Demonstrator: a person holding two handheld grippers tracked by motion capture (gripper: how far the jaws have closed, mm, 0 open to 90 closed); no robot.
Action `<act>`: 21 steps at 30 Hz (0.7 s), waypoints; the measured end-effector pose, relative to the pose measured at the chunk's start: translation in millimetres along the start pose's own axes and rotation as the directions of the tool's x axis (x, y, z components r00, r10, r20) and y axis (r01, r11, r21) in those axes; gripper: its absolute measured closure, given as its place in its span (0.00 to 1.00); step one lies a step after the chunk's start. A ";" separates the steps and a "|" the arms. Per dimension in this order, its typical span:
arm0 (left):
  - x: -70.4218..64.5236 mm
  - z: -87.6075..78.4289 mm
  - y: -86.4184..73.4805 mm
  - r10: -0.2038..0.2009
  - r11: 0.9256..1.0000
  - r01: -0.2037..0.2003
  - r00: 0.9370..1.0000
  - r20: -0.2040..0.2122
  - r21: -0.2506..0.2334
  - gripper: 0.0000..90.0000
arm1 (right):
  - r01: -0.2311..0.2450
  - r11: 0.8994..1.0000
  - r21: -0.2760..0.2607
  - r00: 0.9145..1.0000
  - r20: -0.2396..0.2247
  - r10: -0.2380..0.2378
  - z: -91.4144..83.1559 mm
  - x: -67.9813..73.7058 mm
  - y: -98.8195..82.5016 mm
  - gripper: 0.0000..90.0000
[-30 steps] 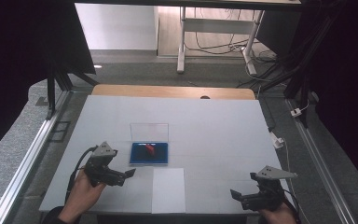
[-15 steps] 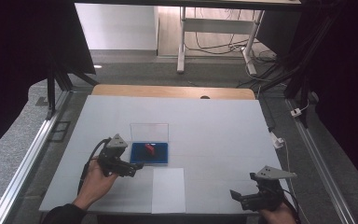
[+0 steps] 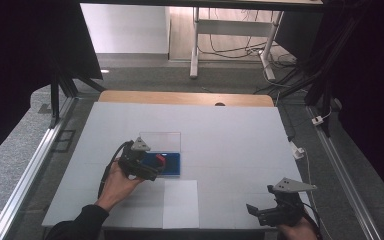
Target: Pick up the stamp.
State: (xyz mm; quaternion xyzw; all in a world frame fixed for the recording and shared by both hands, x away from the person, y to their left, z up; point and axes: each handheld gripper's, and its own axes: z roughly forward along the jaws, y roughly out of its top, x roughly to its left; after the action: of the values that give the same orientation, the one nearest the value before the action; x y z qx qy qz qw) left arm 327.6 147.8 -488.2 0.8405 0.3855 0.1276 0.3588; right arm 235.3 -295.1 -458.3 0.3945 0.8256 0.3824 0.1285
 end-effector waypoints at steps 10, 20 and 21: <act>2.1 26.7 12.2 0.020 0.997 -0.017 0.999 -0.043 0.072 0.10 | 0.005 1.000 0.006 1.000 -0.001 -0.005 0.3 0.4 0.1 0.00; 0.7 29.6 16.5 0.046 0.993 -0.044 0.999 -0.023 0.107 0.46 | 0.010 1.000 0.005 1.000 -0.006 -0.010 0.9 0.9 0.2 0.00; 0.1 29.6 16.7 0.049 0.993 -0.046 0.999 -0.023 0.112 0.46 | 0.010 1.000 0.005 1.000 -0.006 -0.010 0.9 0.9 0.2 0.00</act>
State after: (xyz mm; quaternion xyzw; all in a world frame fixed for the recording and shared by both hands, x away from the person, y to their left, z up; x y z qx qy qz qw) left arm 351.5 125.5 -497.5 0.8664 0.3766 0.1250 0.3033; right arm 235.2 -293.9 -458.7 0.3895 0.8289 0.3808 0.1270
